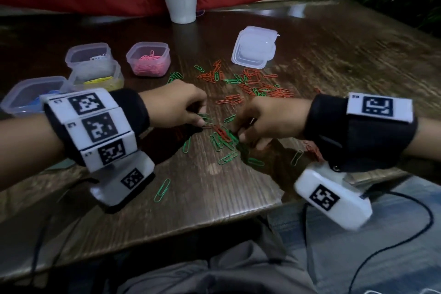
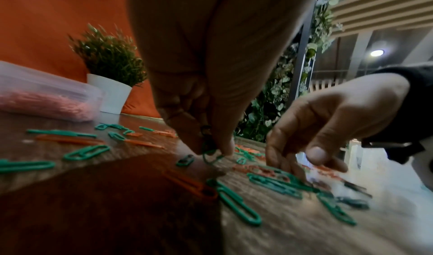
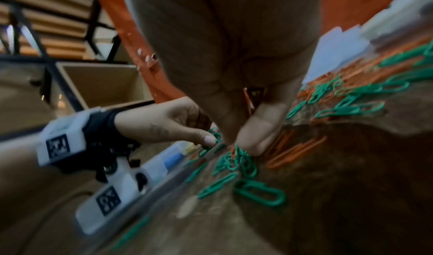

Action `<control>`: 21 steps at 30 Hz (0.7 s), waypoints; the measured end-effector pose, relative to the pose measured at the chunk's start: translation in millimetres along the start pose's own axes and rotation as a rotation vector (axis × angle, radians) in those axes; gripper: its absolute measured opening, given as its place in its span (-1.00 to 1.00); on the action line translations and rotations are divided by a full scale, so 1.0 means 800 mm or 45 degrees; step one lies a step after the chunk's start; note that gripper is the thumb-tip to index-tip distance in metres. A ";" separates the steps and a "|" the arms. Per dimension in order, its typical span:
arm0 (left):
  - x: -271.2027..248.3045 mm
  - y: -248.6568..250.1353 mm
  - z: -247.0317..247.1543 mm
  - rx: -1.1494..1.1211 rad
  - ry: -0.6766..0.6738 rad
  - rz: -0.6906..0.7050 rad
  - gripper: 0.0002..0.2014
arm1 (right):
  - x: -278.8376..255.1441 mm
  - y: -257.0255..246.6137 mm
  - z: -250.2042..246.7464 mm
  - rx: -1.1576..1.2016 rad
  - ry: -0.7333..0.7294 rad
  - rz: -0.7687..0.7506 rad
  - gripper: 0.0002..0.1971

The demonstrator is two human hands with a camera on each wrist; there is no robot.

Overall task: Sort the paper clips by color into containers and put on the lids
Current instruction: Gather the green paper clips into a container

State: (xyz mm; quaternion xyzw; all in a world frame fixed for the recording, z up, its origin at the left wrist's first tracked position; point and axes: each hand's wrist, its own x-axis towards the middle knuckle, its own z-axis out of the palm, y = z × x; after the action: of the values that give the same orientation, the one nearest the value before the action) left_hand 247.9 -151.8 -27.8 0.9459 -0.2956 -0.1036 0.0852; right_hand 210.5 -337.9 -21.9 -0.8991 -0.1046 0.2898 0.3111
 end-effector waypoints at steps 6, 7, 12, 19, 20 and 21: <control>-0.039 -0.003 -0.003 -0.043 0.089 -0.071 -0.77 | 0.000 -0.006 0.003 0.057 0.029 0.028 -0.79; -0.045 -0.001 0.001 -0.051 0.077 -0.076 -0.78 | -0.001 -0.010 0.004 0.061 0.007 0.040 -0.83; -0.062 0.015 0.017 -0.118 0.056 -0.051 -0.82 | 0.022 -0.038 0.003 -0.126 0.207 -0.083 -0.94; -0.048 0.031 0.021 0.039 -0.144 0.054 -0.52 | 0.068 -0.060 0.005 -0.436 0.076 0.116 -0.81; -0.047 0.032 0.021 0.047 -0.173 0.061 -0.52 | 0.071 -0.060 0.002 -0.471 0.077 0.139 -0.78; -0.045 0.033 0.021 0.050 -0.189 0.072 -0.52 | 0.074 -0.059 -0.001 -0.446 0.078 0.181 -0.79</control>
State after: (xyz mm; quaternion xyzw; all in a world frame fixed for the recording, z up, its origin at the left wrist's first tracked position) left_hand 200.2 -153.8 -33.1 0.9284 -0.3295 -0.1653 0.0472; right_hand 258.1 -279.2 -19.1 -0.9530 -0.0803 0.2608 0.1315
